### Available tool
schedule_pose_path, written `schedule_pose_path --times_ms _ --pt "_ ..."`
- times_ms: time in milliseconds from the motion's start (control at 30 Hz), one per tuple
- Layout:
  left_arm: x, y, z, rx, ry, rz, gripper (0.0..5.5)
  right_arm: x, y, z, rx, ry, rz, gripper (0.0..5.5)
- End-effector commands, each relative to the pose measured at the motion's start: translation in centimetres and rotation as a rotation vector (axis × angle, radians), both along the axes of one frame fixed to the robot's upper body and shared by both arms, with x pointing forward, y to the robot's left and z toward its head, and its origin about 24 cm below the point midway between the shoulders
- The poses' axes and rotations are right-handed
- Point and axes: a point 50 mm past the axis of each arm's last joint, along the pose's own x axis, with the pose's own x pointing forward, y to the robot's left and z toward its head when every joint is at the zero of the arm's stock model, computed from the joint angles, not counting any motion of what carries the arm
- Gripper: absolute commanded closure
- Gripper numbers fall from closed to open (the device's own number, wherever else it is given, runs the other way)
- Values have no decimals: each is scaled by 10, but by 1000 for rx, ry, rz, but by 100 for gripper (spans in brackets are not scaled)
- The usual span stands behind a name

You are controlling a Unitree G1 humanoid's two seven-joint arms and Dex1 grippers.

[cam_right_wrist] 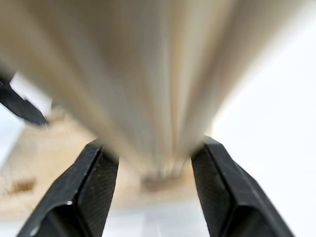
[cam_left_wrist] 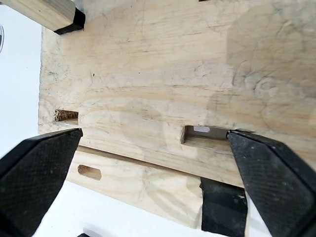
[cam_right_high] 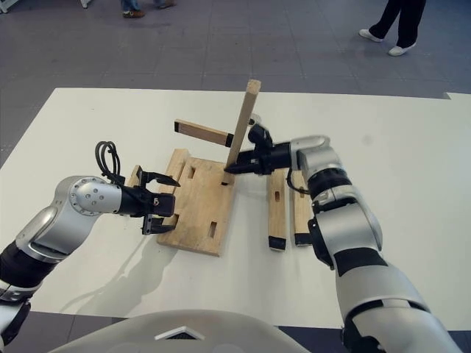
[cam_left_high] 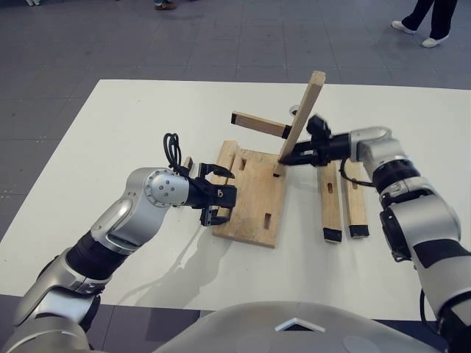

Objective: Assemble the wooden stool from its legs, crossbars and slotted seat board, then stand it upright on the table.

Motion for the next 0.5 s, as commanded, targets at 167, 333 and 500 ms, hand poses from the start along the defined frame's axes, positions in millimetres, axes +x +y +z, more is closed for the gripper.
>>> schedule_pose_path --times_ms 167,333,500 --pt "-3 -12 -10 -31 25 29 0 0 -1 -5 -73 -3 -11 166" --pt "-9 -4 -15 -52 25 33 0 11 -10 23 -34 -86 -13 66" --pt "-11 2 -18 -54 26 28 0 18 -32 52 -58 -190 -27 66"
